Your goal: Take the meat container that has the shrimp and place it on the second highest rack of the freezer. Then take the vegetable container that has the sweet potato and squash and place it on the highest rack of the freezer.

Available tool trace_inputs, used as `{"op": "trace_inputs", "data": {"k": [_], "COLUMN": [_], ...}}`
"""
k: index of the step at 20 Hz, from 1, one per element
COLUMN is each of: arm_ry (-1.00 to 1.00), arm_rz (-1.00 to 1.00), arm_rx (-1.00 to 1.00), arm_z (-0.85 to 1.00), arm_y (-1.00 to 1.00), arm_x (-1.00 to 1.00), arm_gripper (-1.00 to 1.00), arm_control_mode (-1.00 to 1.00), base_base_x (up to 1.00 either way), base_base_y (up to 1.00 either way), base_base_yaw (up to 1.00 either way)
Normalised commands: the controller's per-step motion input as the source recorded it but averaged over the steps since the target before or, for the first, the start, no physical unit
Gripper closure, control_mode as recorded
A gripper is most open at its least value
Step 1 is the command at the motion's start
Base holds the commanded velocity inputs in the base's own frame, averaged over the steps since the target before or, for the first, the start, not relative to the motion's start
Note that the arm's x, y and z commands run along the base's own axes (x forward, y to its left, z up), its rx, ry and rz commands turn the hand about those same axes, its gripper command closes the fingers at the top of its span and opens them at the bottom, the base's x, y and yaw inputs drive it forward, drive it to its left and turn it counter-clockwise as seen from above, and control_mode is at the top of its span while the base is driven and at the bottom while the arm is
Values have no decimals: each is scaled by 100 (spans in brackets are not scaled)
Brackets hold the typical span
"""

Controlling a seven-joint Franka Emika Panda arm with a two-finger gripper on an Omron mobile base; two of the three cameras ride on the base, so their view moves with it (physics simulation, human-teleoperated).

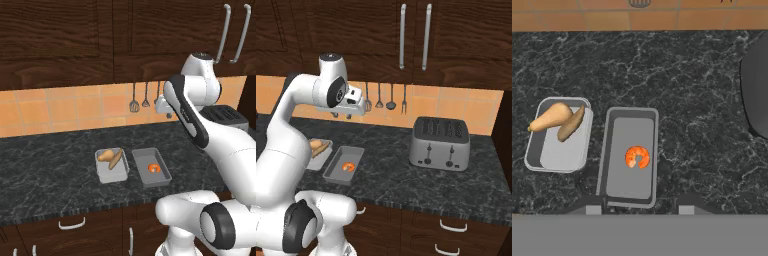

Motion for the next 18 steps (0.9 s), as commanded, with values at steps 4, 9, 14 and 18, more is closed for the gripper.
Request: {"op": "trace_inputs", "data": {"k": [4, 9, 14, 18], "arm_ry": [0, 6, 15, 35], "arm_rz": [0, -1, -41, -62], "arm_rx": [0, 8, 16, 3], "arm_z": [-8, -50, -79, -94], "arm_y": [-3, -4, 13, 3], "arm_x": [-20, -45, -45, -11], "arm_gripper": [-100, -100, -100, -100], "arm_control_mode": [-100, -100, -100, -100], "base_base_x": [0, 0, 0, 0], "base_base_y": [0, 0, 0, 0], "base_base_yaw": [0, 0, 0, 0]}}
